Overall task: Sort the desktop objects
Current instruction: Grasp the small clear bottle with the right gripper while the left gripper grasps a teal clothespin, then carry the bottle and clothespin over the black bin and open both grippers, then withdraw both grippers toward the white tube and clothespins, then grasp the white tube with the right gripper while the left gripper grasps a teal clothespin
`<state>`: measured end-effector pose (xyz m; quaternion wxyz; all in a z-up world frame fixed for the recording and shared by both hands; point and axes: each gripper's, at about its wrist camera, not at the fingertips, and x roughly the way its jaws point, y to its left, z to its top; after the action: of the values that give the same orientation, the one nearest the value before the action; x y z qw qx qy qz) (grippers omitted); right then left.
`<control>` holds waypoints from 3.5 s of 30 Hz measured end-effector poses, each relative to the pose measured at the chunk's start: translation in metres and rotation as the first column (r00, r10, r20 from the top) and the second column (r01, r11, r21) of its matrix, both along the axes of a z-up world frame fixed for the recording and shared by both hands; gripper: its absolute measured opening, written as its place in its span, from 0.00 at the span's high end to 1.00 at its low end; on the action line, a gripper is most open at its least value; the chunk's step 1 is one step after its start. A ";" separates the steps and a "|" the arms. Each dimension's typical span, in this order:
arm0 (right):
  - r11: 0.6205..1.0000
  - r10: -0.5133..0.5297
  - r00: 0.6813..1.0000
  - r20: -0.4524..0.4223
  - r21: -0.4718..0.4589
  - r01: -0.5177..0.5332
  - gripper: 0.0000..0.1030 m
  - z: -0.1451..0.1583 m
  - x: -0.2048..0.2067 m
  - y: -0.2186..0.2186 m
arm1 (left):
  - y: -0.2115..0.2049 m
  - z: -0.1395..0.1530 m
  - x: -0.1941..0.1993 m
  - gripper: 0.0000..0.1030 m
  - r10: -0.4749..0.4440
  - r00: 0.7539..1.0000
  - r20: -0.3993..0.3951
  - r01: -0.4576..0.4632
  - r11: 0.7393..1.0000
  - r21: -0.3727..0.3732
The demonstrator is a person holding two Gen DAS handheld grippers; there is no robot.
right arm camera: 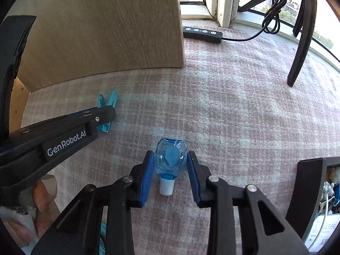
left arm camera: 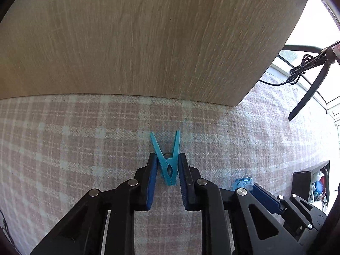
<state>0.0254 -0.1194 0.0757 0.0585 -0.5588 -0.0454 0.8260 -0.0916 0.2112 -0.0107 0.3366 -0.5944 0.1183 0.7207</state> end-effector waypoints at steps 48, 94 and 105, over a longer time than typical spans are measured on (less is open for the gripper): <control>0.921 -0.378 0.884 -0.274 -0.015 0.389 0.62 0.193 0.215 0.230 | 0.111 0.163 0.319 0.61 -0.488 0.864 -0.126 0.503 0.850 0.157; 0.998 -0.042 0.995 -0.095 0.042 0.046 0.51 0.034 0.178 -0.017 | -0.131 0.047 0.142 0.64 -0.151 0.988 0.018 0.152 0.988 -0.009; 1.000 -0.010 1.000 -0.019 0.021 0.010 0.63 0.004 0.128 -0.021 | -0.123 0.024 0.138 0.65 -0.021 0.996 0.090 0.022 1.000 -0.012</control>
<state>0.1539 -0.1402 0.0801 0.0690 -0.5506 -0.0507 0.8304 0.0466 0.0878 0.0132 0.3453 -0.6271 0.1140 0.6889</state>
